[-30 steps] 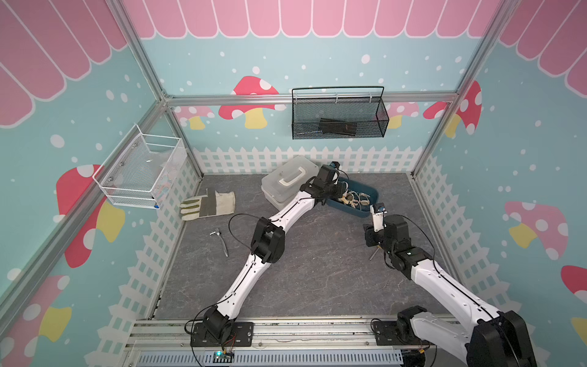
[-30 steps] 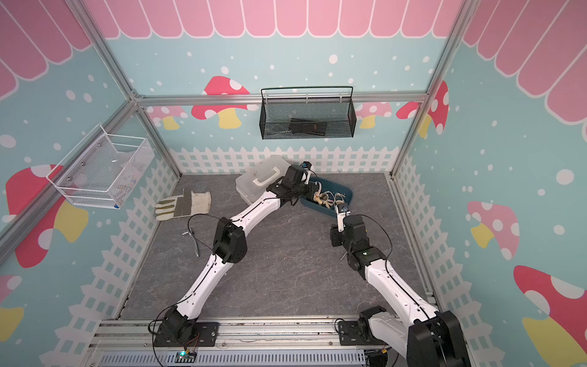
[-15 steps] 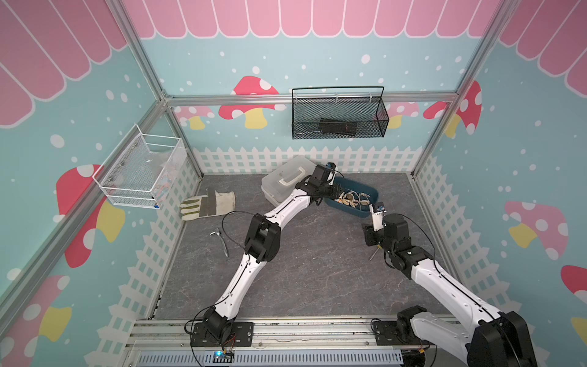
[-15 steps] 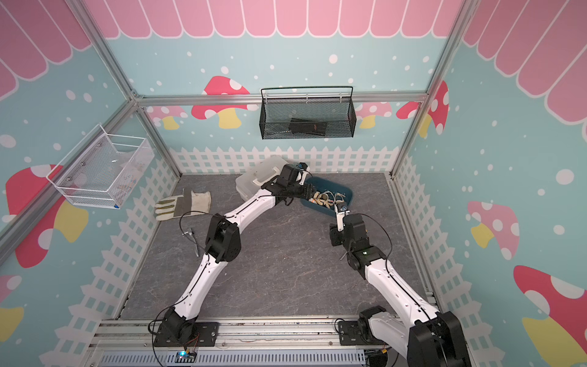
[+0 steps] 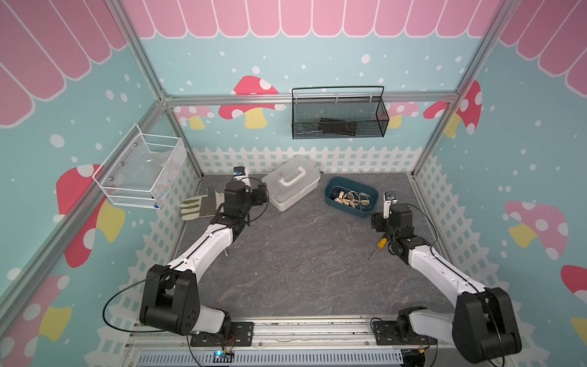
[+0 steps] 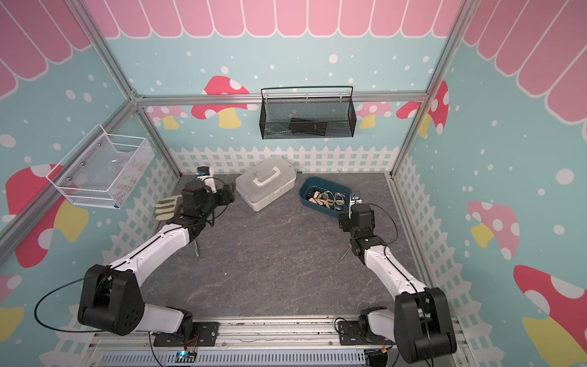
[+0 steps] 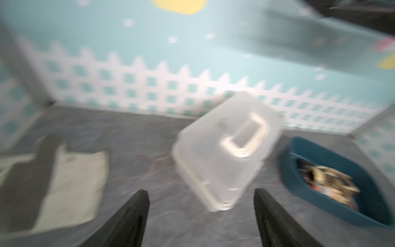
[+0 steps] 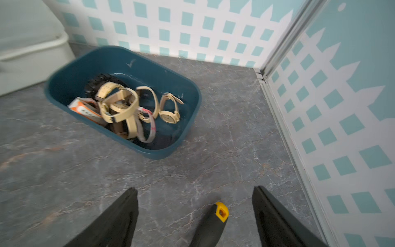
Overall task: Put the watch into the storage box
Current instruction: Reset both arms
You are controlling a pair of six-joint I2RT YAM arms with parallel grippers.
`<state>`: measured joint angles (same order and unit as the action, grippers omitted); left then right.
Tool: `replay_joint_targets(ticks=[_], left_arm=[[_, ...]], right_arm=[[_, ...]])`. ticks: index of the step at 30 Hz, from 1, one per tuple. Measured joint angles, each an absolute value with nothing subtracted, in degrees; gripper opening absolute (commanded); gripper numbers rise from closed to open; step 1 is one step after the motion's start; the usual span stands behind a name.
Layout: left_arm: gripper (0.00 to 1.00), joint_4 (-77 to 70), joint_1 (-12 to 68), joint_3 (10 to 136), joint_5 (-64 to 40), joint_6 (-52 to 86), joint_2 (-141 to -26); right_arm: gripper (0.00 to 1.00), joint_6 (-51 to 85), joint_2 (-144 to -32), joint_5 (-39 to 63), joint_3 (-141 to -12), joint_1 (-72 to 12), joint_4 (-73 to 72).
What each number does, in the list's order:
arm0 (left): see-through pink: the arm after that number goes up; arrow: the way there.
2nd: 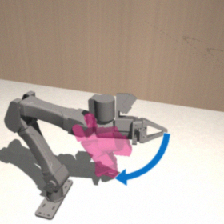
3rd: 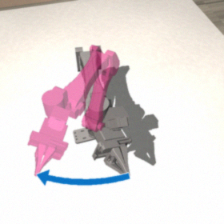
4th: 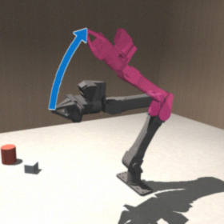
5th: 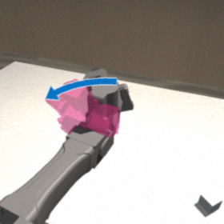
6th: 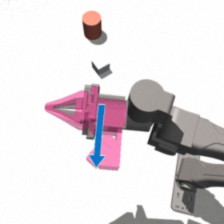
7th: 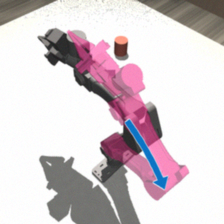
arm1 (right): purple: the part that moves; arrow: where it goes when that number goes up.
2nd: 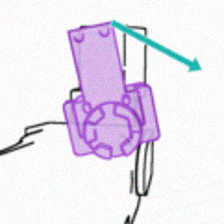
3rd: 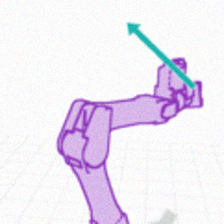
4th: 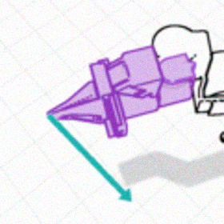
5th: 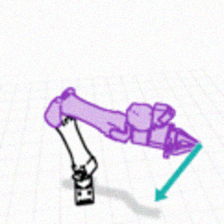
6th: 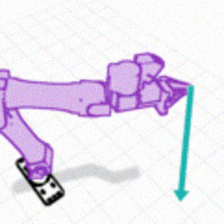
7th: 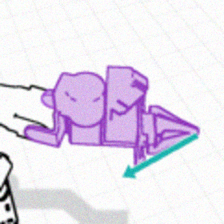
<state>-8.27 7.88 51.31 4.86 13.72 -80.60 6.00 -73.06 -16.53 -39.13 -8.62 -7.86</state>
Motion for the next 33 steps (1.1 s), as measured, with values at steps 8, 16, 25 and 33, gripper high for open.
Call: replay_joint_targets(ticks=[8, 16, 25, 33], left_arm=[[0.83, -13.0, 2.4, 36.0, 14.0, 11.0, -78.6], [0.93, -37.1, 1.1, 22.9, 14.0, 7.6, -84.6], [0.99, -49.4, 1.0, 21.1, 10.9, 5.8, -87.3], [0.98, -49.1, 1.7, 21.9, 9.5, 4.1, -87.3]], right_arm=[[0.91, 1.3, -82.3, -19.4, -33.5, -6.2, -21.8], [0.99, -1.1, -85.6, -18.1, -27.3, -6.0, -33.7], [0.99, -3.0, -87.4, -14.7, -20.6, -6.0, -47.8], [0.99, -3.2, -87.4, -14.0, -20.6, -6.0, -50.6]])
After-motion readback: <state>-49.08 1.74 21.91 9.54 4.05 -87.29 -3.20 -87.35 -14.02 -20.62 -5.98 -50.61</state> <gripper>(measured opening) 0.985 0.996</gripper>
